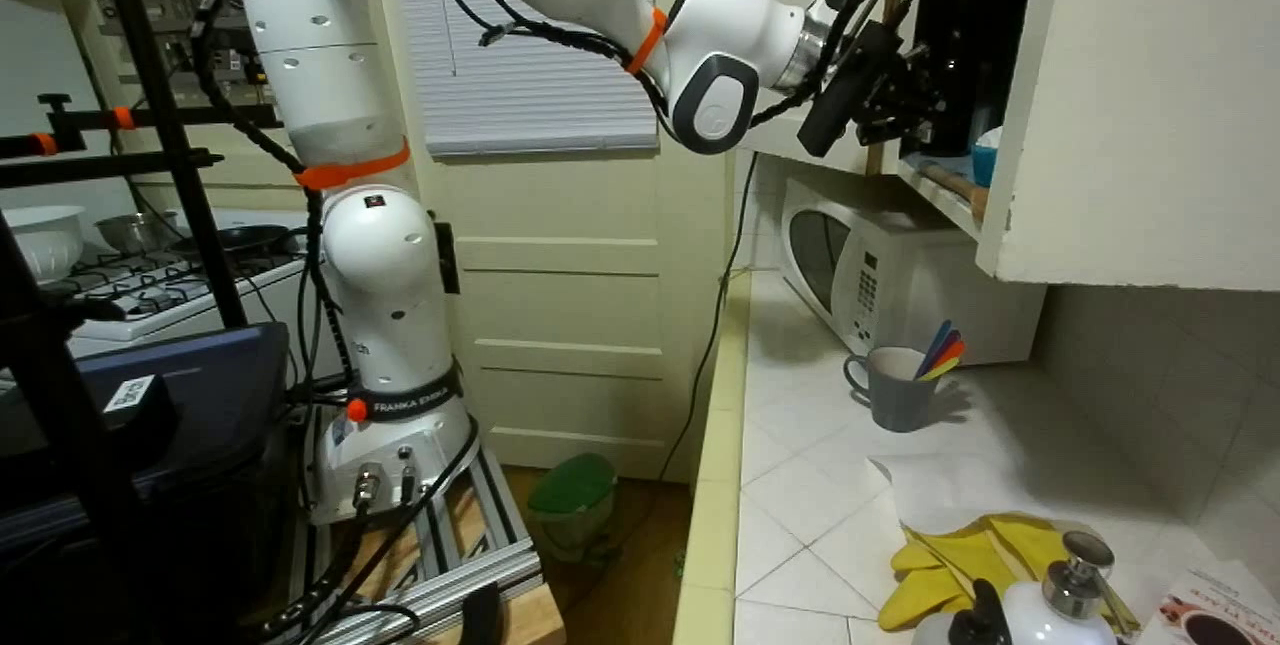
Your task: Put the wooden spoon on the bottom shelf.
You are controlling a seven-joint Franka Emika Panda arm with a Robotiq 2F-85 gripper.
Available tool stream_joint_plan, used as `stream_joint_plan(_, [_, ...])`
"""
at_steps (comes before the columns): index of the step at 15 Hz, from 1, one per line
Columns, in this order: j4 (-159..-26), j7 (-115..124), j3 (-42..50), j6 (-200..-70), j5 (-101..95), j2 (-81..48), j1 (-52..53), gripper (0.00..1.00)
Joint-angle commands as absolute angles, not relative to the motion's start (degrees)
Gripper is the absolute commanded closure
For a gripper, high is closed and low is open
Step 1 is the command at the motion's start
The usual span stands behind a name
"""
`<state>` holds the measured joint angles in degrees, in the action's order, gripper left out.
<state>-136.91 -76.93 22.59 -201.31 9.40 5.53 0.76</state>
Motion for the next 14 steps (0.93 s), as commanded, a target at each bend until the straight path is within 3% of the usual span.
stream_joint_plan(1, [-139.59, -80.98, 20.64, -201.31, 11.67, 7.81, -0.67, 1.0])
stream_joint_plan(3, [-141.45, -79.84, 20.26, -199.43, 10.65, 10.62, -0.5, 1.0])
stream_joint_plan(4, [-143.42, -78.34, 20.51, -197.61, 9.03, 13.68, 0.29, 0.74])
stream_joint_plan(6, [-147.74, -70.95, 16.51, -192.86, 1.39, 20.4, -3.99, 0.67])
stream_joint_plan(7, [-148.87, -72.92, 22.77, -189.93, 2.28, 23.11, 3.84, 0.58])
stream_joint_plan(14, [-159.6, -83.74, 27.72, -157.66, -5.73, 44.39, -4.27, 0.07])
